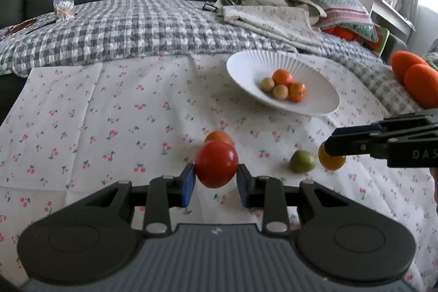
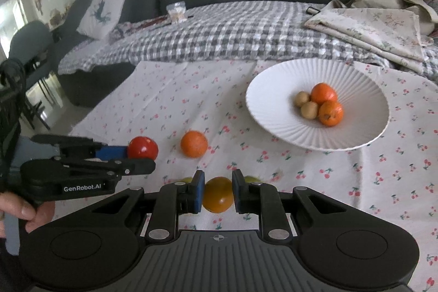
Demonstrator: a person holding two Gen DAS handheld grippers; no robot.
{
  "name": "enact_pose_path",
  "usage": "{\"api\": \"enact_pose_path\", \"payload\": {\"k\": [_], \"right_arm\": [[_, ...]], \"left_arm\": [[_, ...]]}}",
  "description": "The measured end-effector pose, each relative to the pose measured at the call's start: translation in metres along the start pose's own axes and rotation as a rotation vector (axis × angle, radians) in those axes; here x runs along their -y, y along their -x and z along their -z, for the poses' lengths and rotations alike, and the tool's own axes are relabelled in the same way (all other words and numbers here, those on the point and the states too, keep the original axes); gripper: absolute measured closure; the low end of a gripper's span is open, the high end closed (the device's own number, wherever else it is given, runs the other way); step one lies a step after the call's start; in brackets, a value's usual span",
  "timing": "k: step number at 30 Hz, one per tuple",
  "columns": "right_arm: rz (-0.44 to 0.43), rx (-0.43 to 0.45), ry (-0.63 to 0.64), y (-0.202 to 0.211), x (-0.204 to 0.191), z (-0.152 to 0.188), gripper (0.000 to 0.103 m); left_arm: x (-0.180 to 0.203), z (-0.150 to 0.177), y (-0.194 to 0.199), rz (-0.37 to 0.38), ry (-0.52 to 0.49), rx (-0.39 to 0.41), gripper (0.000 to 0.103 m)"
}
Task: Organize fruits
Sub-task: 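Carry both tomatoes into the white bowl and open both tools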
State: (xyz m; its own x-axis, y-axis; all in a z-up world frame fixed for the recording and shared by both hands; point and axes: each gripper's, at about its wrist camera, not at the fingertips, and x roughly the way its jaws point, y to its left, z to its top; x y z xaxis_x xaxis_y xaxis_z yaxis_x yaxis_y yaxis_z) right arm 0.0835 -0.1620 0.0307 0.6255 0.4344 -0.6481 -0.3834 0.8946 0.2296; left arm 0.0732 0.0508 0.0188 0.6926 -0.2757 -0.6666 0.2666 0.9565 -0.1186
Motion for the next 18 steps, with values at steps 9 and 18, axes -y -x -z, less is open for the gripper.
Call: {"api": "enact_pose_path", "payload": {"k": [9, 18], "right_arm": [[0.01, 0.045, -0.045, 0.018, 0.019, -0.009, 0.083], [0.042, 0.117, -0.137, 0.04, 0.057, -0.025, 0.083]], "left_arm": [[0.008, -0.02, -0.004, 0.009, 0.031, 0.024, 0.072], [0.026, -0.046, -0.021, 0.032, 0.073, 0.028, 0.072]]}}
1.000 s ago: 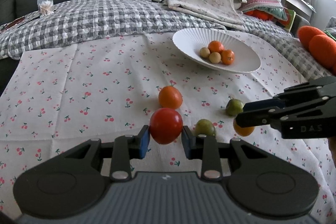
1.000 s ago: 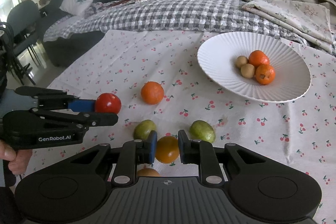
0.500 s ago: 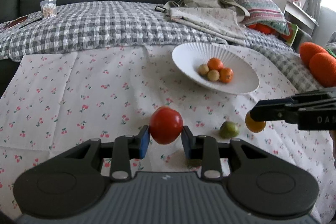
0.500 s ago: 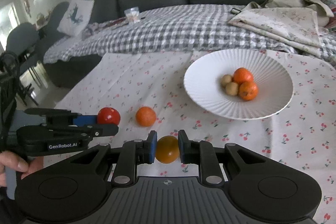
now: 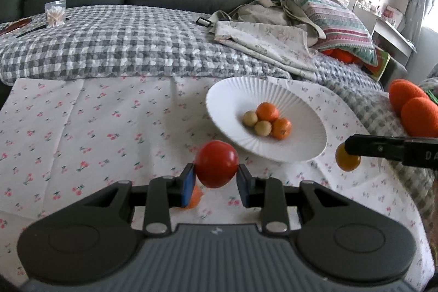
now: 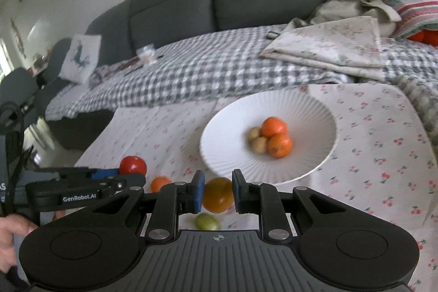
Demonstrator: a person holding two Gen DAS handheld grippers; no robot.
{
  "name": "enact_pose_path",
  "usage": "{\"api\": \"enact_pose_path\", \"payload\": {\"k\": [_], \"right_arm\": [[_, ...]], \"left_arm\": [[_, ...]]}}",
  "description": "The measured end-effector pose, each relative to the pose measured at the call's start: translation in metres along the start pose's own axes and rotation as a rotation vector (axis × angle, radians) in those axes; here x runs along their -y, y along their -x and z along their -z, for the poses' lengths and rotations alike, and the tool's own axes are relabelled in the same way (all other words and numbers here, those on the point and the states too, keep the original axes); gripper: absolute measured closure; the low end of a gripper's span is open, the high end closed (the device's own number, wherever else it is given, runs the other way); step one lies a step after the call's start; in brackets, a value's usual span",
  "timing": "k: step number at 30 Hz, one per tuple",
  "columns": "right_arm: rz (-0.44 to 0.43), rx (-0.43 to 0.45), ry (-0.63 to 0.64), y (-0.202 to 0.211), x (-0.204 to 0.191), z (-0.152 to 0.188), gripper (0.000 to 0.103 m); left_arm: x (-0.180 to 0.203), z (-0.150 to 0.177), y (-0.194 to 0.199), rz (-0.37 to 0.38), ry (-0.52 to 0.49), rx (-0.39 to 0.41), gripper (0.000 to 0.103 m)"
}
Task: Organize fruits
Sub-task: 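Carry both tomatoes into the white bowl and open both tools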
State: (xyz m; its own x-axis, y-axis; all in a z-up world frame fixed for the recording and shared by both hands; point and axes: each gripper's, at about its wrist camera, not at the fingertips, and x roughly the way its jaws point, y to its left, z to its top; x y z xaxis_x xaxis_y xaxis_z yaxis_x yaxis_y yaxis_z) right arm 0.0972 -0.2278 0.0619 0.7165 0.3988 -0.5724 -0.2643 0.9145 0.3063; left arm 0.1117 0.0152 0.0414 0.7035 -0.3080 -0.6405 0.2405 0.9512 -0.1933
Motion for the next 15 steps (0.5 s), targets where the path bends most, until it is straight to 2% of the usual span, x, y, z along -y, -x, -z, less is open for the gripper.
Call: {"api": "enact_pose_path", "payload": {"k": [15], "right_arm": [[0.044, 0.054, -0.112, -0.002, 0.053, -0.026, 0.083]], "left_arm": [[0.033, -0.025, -0.043, -0.001, -0.05, 0.01, 0.072]]}}
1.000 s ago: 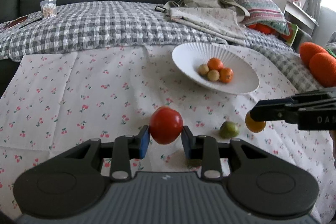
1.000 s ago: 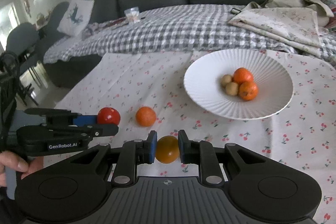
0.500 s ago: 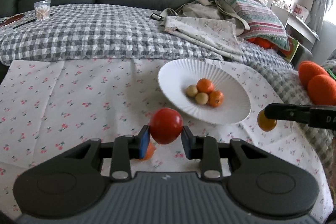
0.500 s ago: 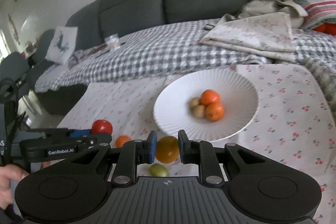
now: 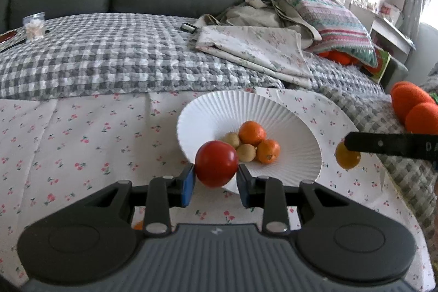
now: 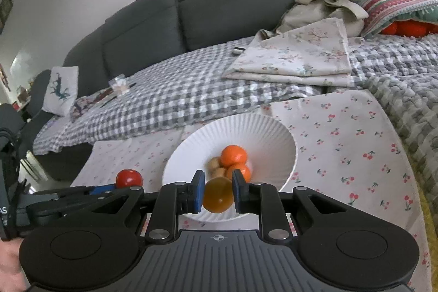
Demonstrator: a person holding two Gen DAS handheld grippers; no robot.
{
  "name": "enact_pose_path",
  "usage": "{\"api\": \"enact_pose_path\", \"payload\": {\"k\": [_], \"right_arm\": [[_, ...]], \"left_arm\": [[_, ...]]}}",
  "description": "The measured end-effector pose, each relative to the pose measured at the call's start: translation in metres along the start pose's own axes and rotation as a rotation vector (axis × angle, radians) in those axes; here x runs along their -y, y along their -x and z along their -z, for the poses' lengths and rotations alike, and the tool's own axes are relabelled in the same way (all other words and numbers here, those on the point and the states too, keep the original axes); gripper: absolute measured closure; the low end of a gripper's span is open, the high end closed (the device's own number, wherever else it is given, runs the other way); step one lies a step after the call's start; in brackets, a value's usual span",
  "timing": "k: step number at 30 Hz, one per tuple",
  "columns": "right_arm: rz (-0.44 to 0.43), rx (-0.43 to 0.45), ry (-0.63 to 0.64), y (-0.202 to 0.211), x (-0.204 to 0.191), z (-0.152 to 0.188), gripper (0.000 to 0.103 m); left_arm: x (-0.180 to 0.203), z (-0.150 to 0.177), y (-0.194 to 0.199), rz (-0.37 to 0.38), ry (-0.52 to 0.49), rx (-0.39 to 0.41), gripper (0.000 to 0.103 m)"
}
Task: Organize fruits
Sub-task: 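Carry both tomatoes into the white bowl and open both tools, then move both open tools back toward the green fruits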
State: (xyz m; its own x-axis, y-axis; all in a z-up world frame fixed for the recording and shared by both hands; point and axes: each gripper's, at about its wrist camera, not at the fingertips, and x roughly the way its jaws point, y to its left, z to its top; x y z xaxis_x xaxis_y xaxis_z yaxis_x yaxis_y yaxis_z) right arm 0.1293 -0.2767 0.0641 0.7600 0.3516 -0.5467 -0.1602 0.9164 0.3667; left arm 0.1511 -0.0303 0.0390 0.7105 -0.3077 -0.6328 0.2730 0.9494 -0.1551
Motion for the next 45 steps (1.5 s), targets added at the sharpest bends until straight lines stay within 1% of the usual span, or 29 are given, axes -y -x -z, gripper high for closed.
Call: {"api": "enact_pose_path", "payload": {"k": [6, 15, 21, 27, 28, 29, 30, 31, 32, 33, 38, 42, 45], "right_arm": [[0.008, -0.02, -0.009, -0.018, 0.007, -0.003, 0.083], [0.072, -0.067, 0.017, -0.057, 0.018, -0.002, 0.082], [0.1, -0.083, 0.032, -0.073, 0.021, -0.001, 0.079], [0.12, -0.081, 0.032, -0.086, 0.026, -0.001, 0.079], [0.124, -0.08, 0.03, -0.086, 0.027, -0.002, 0.077], [0.13, -0.077, 0.03, -0.086, 0.027, -0.002, 0.071], [0.131, -0.071, 0.028, -0.085, 0.027, -0.003, 0.065], [0.13, -0.066, 0.024, -0.083, 0.027, -0.003, 0.062], [0.129, -0.06, 0.018, -0.081, 0.027, -0.004, 0.058], [0.129, -0.056, 0.013, -0.08, 0.027, -0.004, 0.056], [0.132, -0.045, 0.003, -0.073, 0.026, -0.006, 0.055], [0.131, -0.03, 0.005, -0.065, 0.02, -0.006, 0.05], [0.113, -0.024, -0.005, -0.057, 0.014, -0.004, 0.045]], "left_arm": [[0.017, -0.001, -0.026, -0.01, -0.077, -0.017, 0.072], [0.028, 0.002, -0.056, -0.014, -0.144, -0.049, 0.072], [0.027, -0.002, -0.067, -0.011, -0.15, -0.051, 0.071], [0.028, -0.002, -0.07, -0.008, -0.158, -0.051, 0.07], [0.027, -0.002, -0.07, -0.004, -0.153, -0.053, 0.062], [0.027, -0.003, -0.068, -0.001, -0.147, -0.045, 0.054], [0.027, -0.003, -0.066, -0.002, -0.142, -0.033, 0.038], [0.026, -0.003, -0.063, -0.006, -0.142, -0.019, 0.034], [0.027, -0.004, -0.059, -0.012, -0.147, -0.006, 0.034], [0.027, -0.004, -0.057, -0.013, -0.151, -0.002, 0.034], [0.02, -0.004, -0.047, -0.005, -0.137, 0.006, 0.034], [0.014, -0.002, -0.04, -0.02, -0.153, 0.014, 0.034], [0.006, 0.0, -0.033, -0.019, -0.128, 0.008, 0.034]]}}
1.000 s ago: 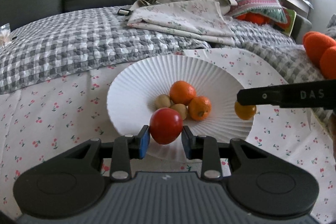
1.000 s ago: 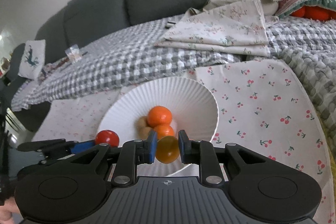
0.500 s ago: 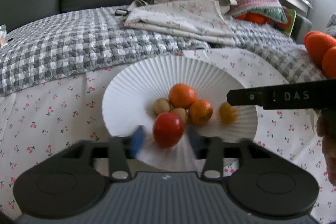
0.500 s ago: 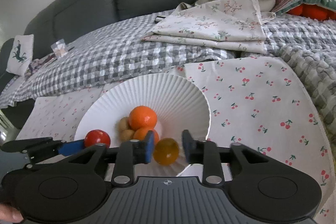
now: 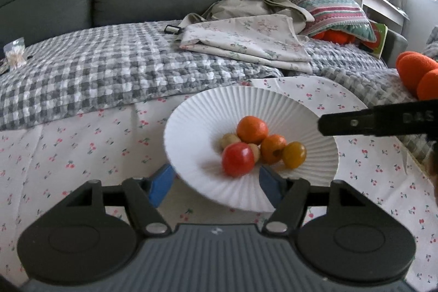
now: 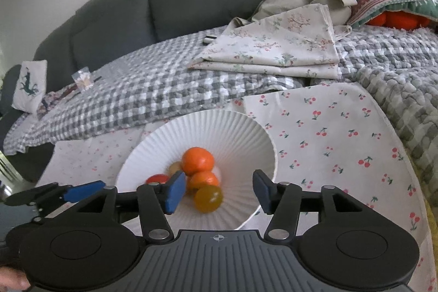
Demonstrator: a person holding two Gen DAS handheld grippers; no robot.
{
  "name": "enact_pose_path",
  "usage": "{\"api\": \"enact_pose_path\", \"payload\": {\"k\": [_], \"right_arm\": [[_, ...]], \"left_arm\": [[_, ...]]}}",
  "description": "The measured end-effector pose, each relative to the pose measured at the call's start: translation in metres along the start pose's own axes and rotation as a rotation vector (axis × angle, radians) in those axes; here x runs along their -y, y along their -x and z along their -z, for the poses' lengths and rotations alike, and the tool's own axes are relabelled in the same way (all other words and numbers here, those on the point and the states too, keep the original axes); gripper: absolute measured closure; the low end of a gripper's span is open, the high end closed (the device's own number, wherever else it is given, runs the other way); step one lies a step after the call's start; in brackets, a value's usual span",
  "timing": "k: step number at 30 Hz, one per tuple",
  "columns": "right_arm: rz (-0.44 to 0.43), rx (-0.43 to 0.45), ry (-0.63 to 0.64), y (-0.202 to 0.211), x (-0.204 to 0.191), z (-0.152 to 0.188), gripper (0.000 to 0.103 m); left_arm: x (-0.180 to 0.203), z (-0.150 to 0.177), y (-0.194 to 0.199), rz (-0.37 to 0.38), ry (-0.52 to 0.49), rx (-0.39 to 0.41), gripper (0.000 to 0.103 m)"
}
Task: Organize fruits
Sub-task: 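Move both open tools back toward the green fruits, then grasp a green lime with the left tool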
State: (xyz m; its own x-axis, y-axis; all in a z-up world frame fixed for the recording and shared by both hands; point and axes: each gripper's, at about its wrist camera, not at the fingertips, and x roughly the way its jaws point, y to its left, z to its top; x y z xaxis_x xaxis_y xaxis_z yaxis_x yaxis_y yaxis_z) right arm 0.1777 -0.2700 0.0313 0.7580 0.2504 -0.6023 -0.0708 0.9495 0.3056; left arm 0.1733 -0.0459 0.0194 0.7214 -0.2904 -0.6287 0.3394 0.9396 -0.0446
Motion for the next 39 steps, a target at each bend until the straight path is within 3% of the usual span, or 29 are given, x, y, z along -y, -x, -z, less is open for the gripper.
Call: {"api": "enact_pose_path", "payload": {"k": [6, 20, 30, 39], "right_arm": [[-0.035, 0.017, 0.009, 0.022, -0.018, 0.006, 0.035], [-0.09, -0.001, 0.089, 0.058, -0.059, 0.036, 0.029], [-0.091, -0.031, 0.12, 0.072, -0.071, 0.055, 0.025], [-0.093, -0.045, 0.125, 0.077, -0.072, 0.064, 0.025]], "left_arm": [[-0.01, 0.009, 0.025, 0.004, 0.019, 0.012, 0.034], [-0.026, 0.05, 0.076, -0.018, 0.051, -0.038, 0.033], [-0.026, 0.079, 0.085, -0.003, 0.073, -0.09, 0.033], [-0.023, 0.087, 0.085, 0.008, 0.086, -0.099, 0.037]]}}
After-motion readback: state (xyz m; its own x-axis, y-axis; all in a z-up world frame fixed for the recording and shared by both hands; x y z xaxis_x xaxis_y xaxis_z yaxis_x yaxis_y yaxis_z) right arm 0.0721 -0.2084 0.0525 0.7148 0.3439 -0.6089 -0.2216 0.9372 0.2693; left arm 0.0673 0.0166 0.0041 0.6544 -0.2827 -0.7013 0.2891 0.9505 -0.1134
